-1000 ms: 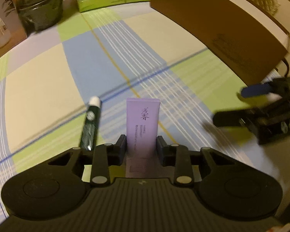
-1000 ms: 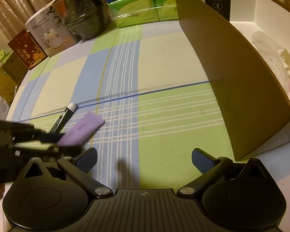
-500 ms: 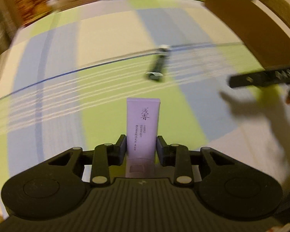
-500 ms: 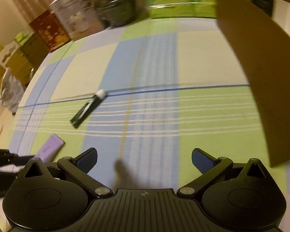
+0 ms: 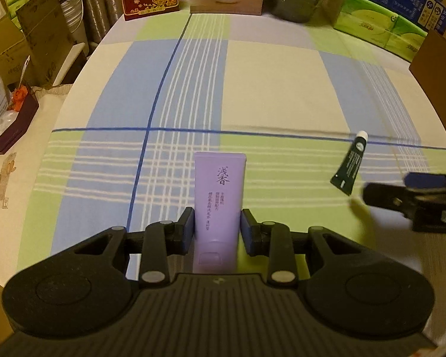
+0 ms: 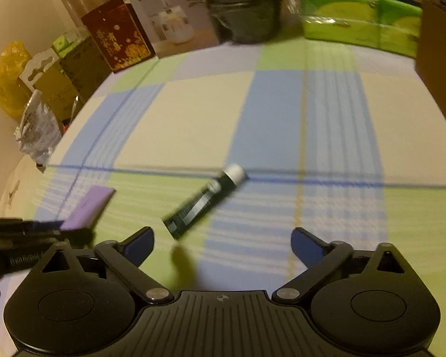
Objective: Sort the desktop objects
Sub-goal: 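Grasp the purple tube with the left tool while the right tool grasps the green lip balm stick, then carry the purple tube and green stick over the cardboard box with both tools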
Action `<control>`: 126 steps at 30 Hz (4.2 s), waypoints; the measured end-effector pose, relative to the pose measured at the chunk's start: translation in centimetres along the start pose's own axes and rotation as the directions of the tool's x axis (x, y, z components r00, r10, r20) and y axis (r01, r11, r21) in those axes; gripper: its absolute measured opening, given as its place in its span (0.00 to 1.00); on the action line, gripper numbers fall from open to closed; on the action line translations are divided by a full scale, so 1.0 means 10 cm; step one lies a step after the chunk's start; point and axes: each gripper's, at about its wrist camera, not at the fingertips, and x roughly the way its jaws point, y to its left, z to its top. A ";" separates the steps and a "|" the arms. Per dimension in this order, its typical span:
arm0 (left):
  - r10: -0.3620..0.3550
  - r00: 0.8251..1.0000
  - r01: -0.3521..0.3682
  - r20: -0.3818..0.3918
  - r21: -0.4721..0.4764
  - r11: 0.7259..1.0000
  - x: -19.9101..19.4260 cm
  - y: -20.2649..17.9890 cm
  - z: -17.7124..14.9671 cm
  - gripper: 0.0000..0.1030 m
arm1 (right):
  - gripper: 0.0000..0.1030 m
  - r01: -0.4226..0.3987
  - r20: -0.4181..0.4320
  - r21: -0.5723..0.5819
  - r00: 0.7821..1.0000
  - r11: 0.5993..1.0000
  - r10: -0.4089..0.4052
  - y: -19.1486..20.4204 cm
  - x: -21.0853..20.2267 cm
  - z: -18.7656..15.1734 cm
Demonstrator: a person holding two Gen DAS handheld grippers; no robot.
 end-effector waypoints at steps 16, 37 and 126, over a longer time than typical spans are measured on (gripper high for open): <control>0.011 1.000 -0.011 0.003 0.002 1.000 0.06 -0.01 0.08 0.27 | 0.15 0.108 0.058 -0.259 0.994 0.960 -0.096 0.34 0.28 0.03; -0.082 0.995 0.088 -0.059 0.102 0.991 -0.11 -0.46 -0.17 0.26 | 0.14 0.049 -0.008 -0.334 0.998 0.941 -0.055 0.12 -0.26 -0.50; -0.435 0.899 0.369 0.054 0.442 0.818 -0.72 -4.37 0.87 0.27 | 0.14 0.063 0.289 0.212 0.949 0.975 -0.125 -3.15 -2.54 0.14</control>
